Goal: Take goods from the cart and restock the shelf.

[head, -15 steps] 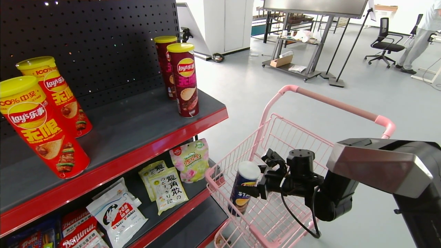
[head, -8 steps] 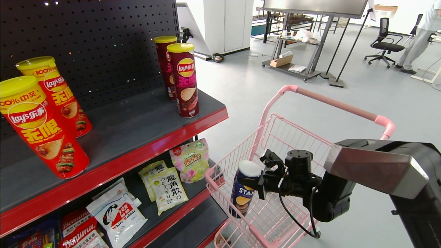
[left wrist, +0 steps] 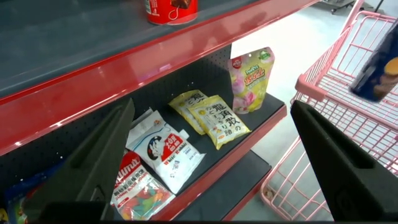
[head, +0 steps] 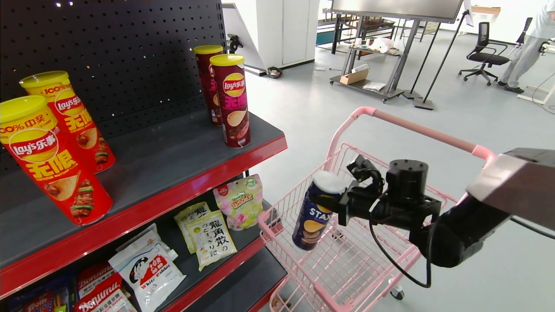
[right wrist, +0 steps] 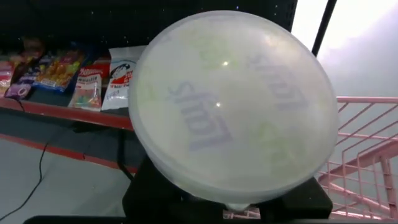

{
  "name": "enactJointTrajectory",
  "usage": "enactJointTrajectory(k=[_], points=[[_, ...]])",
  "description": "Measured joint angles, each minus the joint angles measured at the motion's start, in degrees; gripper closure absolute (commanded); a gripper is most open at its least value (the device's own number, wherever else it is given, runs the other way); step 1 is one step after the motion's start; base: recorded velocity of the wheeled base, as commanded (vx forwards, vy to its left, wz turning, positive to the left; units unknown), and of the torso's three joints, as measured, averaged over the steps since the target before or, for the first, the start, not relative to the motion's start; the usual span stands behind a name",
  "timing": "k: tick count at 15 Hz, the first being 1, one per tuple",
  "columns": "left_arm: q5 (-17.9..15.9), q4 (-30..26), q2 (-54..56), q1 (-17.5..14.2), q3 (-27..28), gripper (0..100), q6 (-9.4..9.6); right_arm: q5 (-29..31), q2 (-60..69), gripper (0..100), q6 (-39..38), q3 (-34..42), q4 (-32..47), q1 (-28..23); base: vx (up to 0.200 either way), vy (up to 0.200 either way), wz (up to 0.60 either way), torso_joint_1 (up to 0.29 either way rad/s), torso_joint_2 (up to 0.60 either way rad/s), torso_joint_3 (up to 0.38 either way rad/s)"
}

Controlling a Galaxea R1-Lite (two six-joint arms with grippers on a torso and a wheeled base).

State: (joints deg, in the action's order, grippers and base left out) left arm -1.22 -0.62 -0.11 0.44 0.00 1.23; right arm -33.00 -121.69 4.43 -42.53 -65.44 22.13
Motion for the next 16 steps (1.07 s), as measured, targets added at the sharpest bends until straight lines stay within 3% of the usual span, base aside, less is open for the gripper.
enactJointTrajectory(k=[3, 7, 11, 16], points=[[-0.06, 0.0, 0.0, 0.02, 0.0, 0, 0.0, 2.05, 12.46, 100, -0.11, 0.87, 9.06, -1.43, 0.0, 0.0, 0.0, 0.0, 0.0, 0.0], [-0.09, 0.0, 0.0, 0.02, 0.0, 0, 0.0, 9.63, 30.32, 100, -0.38, 3.97, 20.8, -4.5, 0.0, 0.0, 0.0, 0.0, 0.0, 0.0], [-0.11, 0.0, 0.0, 0.05, 0.0, 0, -0.11, 31.63, 46.97, 100, -0.44, 8.67, 31.17, -7.96, 0.0, 0.0, 0.0, 0.0, 0.0, 0.0], [-0.11, 0.0, 0.0, 0.02, 0.02, 0, -0.11, 36.61, 67.5, 100, -0.02, 13.76, 56.38, -9.97, 0.0, 0.0, 0.0, 0.0, 0.0, 0.0]])
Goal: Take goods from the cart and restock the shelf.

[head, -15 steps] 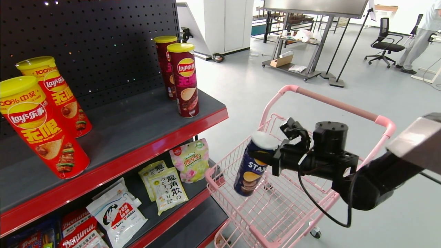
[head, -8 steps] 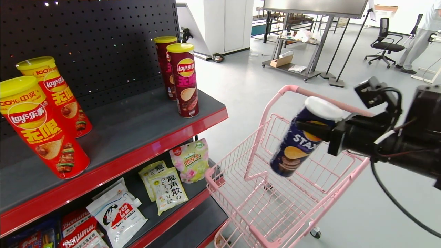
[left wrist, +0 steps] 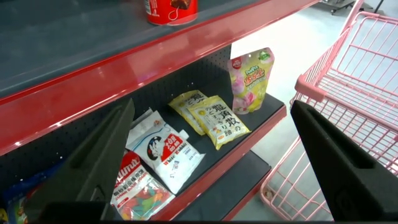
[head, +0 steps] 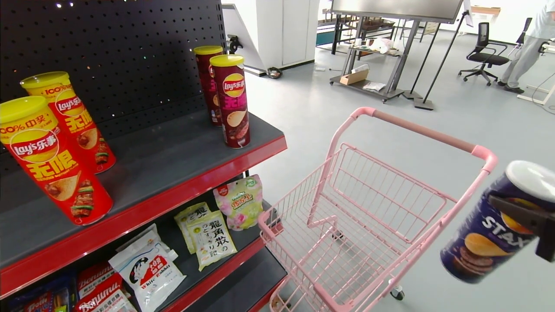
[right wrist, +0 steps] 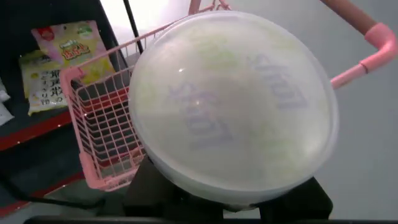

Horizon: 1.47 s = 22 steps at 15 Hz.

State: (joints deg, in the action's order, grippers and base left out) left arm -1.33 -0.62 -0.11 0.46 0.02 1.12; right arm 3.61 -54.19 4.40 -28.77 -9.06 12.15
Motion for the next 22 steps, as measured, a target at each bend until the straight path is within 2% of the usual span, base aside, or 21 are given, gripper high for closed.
enactJointTrajectory(k=[2, 3, 8, 22], points=[[0.0, 0.02, 0.0, 0.05, 0.02, 0, 0.0, 0.44, 6.92, 100, 1.91, 0.83, 9.03, -1.71, 0.0, 0.0, 0.0, 0.0, 0.0, 0.0], [0.0, 0.02, 0.0, 0.02, 0.02, 0, 0.02, 0.52, 9.31, 100, 2.93, 1.02, 9.96, -3.1, 0.0, 0.0, 0.0, 0.0, 0.0, 0.0], [0.02, 0.02, 0.0, 0.0, 0.02, 0, 0.02, 0.68, 14.2, 100, 4.4, 1.43, 10.29, -5.07, 0.0, 0.0, 0.0, 0.0, 0.0, 0.0], [0.0, -0.06, 0.0, 0.0, 0.07, 0, 0.02, 0.41, 13.76, 100, 5.52, 0.9, 10.29, -5.16, 0.0, 0.0, 0.0, 0.159, -0.39, -0.227]])
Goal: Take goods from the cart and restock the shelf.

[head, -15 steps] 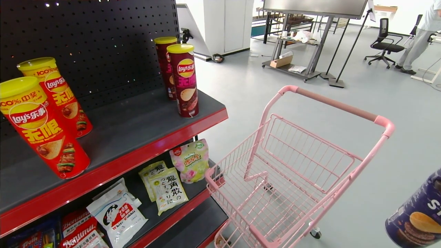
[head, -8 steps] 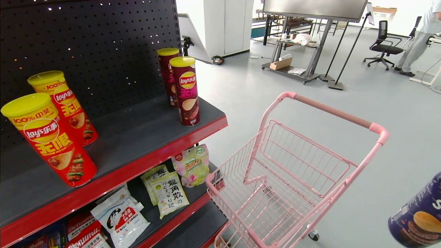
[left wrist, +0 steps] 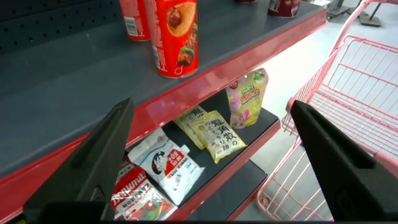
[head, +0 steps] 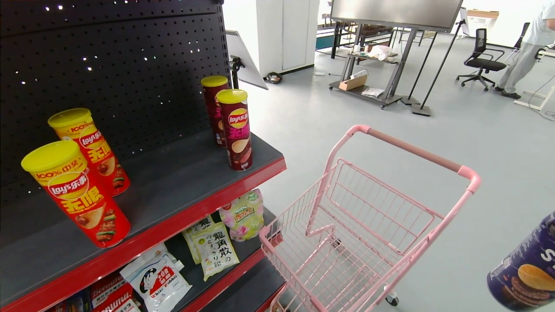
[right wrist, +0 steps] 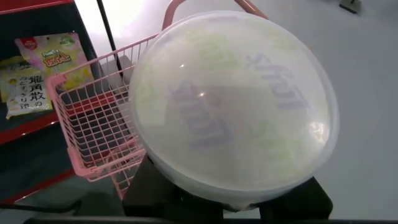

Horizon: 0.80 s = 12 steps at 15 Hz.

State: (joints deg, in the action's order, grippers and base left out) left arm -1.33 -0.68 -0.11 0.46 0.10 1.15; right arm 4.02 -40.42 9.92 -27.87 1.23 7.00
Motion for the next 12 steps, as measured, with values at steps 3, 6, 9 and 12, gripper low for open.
enactJointTrajectory(k=[3, 6, 9, 12], points=[[0.0, 0.0, 0.0, 0.0, 0.0, 0, 0.0, -0.01, -0.45, 100, 0.0, 0.0, -0.01, 0.0, 0.0, 0.0, 0.0, 0.159, -0.35, -0.203], [0.0, 0.06, 0.0, 0.0, 0.0, 0, -0.02, -0.2, -1.17, 100, 0.0, -0.16, -0.69, 0.02, 0.0, 0.0, 0.0, 0.124, -0.29, -0.155], [-0.01, 0.0, 0.0, 0.0, -0.02, 0, -0.02, -0.09, -1.72, 100, -0.02, -0.16, -0.57, 0.05, 0.0, 0.0, 0.2, 0.004, 0.0, -0.001], [-0.01, 0.0, 0.0, 0.02, -0.05, 0, 0.0, 0.05, -1.91, 100, -0.05, 0.11, -0.44, -0.04, 0.0, 0.0, 0.6, 0.002, 0.01, 0.002]])
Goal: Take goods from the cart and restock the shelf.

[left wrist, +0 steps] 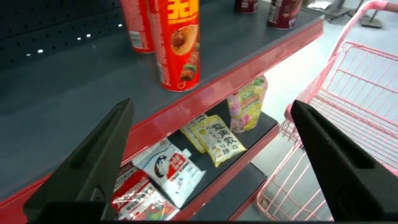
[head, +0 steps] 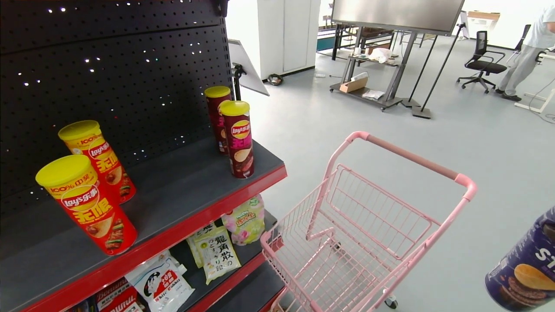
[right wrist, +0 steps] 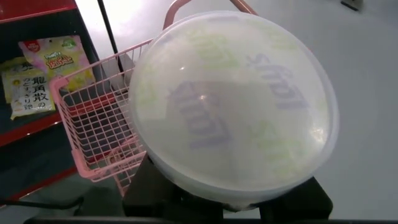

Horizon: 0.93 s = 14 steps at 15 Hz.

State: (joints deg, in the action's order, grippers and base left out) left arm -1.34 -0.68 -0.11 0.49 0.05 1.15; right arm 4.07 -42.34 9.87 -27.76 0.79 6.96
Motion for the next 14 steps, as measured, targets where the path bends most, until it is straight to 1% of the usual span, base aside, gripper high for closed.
enactJointTrajectory(k=[13, 14], points=[[0.01, 0.04, 0.0, -0.02, 0.0, 0, -0.06, -0.13, 3.71, 100, 0.13, 3.07, 0.35, 0.17, 0.0, 0.0, 0.6, 0.005, 0.0, 0.001], [0.01, 0.04, 0.0, -0.02, 0.0, 0, -0.09, -0.09, 4.04, 100, 0.11, 3.18, 0.4, 0.2, 0.0, 0.0, 0.0, 0.0, 0.0, 0.0]])
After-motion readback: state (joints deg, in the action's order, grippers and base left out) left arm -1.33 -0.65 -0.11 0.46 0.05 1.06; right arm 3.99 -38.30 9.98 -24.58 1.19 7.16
